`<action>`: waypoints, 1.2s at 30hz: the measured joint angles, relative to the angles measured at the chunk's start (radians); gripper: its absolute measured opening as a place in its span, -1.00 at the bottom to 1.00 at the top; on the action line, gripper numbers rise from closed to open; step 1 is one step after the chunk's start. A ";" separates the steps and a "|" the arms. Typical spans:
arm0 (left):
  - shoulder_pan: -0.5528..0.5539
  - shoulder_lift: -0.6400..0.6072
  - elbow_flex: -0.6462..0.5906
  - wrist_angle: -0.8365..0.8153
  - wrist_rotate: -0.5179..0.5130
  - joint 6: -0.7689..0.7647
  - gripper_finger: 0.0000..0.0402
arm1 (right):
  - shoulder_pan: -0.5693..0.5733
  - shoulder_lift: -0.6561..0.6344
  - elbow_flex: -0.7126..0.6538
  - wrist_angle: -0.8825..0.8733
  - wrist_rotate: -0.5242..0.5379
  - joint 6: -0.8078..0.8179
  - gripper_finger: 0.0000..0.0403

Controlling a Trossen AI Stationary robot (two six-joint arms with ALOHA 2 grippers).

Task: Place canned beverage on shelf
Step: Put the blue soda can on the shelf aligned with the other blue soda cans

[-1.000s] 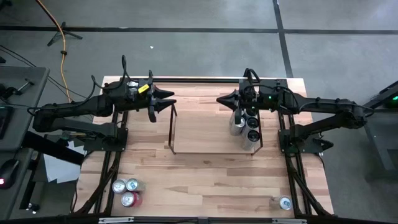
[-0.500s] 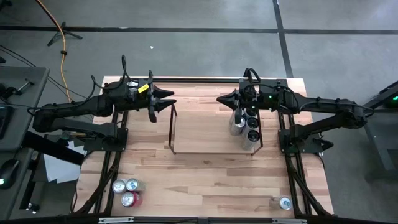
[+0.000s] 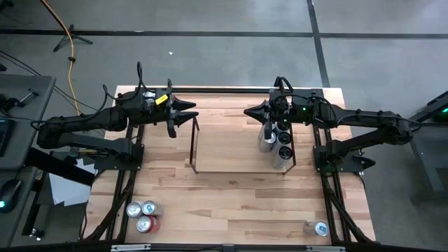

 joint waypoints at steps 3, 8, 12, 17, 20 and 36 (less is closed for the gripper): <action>0.000 0.000 0.000 0.000 -0.005 0.000 -0.26 | 0.000 0.000 0.001 -0.005 0.000 0.000 -1.00; 0.000 0.000 0.000 0.000 -0.012 0.012 -0.26 | 0.000 0.001 0.001 -0.048 0.000 0.000 -1.00; 0.000 0.000 0.000 0.000 -0.020 0.052 -0.26 | 0.000 0.001 0.001 -0.084 0.000 0.000 -1.00; 0.000 0.000 0.000 0.000 -0.020 0.069 -0.26 | 0.000 0.001 0.001 -0.114 0.000 0.000 -1.00; 0.000 0.000 0.000 0.000 -0.020 0.069 -0.26 | 0.000 0.001 0.001 -0.120 0.000 0.000 -1.00; 0.000 0.000 0.001 -0.011 0.033 0.024 -0.26 | 0.000 0.001 0.001 -0.120 0.000 0.000 -1.00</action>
